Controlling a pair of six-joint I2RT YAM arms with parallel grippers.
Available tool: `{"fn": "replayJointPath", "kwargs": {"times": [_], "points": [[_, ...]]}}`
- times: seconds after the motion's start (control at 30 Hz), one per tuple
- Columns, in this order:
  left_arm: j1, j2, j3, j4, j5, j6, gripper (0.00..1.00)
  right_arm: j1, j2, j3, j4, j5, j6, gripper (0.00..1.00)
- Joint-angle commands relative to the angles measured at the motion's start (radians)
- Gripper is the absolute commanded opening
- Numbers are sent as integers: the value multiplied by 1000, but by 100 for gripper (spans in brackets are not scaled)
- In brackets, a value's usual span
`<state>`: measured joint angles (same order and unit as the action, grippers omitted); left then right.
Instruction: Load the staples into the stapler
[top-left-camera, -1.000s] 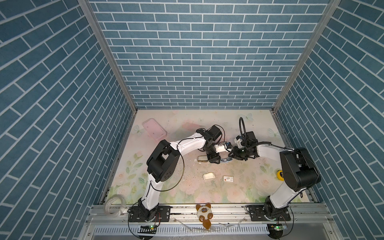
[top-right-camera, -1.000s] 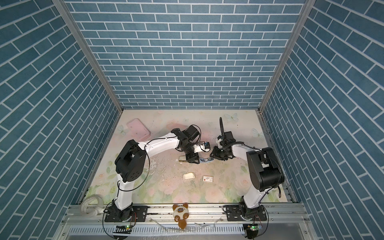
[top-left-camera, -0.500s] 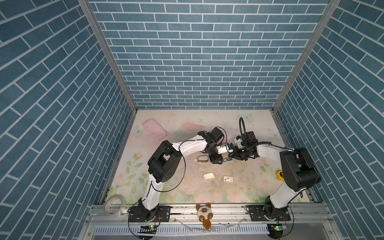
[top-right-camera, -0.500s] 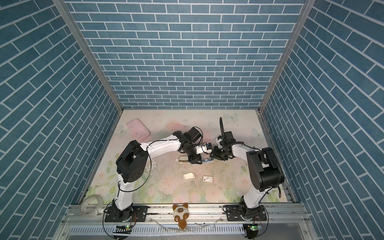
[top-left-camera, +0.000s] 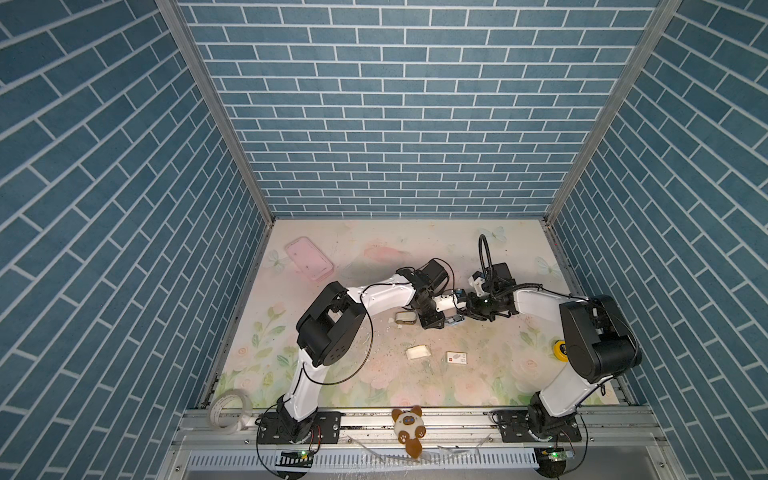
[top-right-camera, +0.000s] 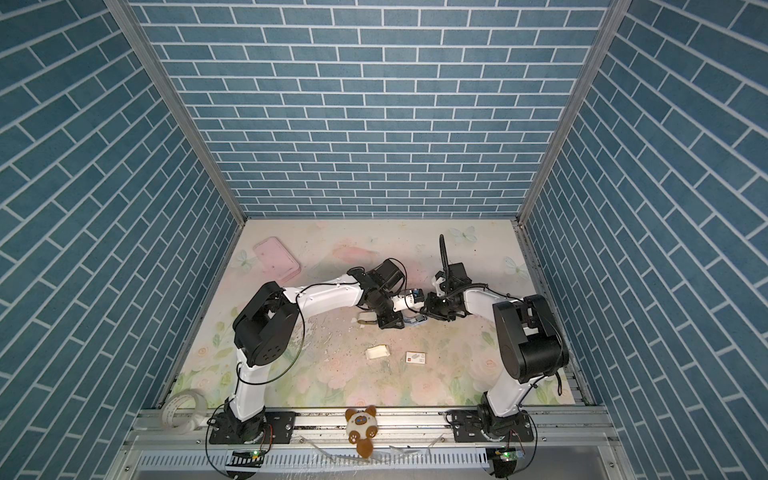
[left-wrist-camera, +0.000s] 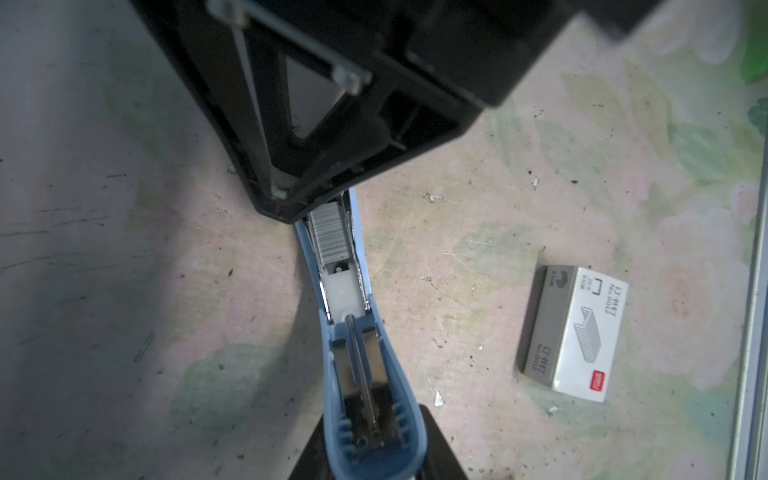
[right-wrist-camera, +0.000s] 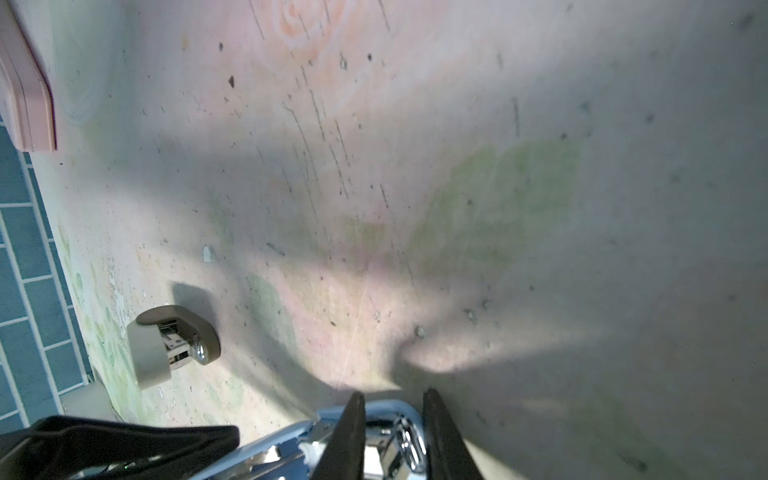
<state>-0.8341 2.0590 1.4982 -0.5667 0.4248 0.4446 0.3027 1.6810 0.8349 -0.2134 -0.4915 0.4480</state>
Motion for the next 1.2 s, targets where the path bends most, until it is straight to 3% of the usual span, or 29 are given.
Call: {"fn": "replayJointPath", "kwargs": {"times": [0.0, 0.57, 1.17], "points": [[-7, 1, -13, 8, 5, -6, 28, -2, -4, -22, -43, 2, 11, 26], [-8, -21, -27, 2, 45, -4, 40, -16, -61, -26, -65, 27, 9, 28], [-10, -37, -29, 10, 49, 1, 35, -29, -94, -46, -65, 6, 4, 28]]}}
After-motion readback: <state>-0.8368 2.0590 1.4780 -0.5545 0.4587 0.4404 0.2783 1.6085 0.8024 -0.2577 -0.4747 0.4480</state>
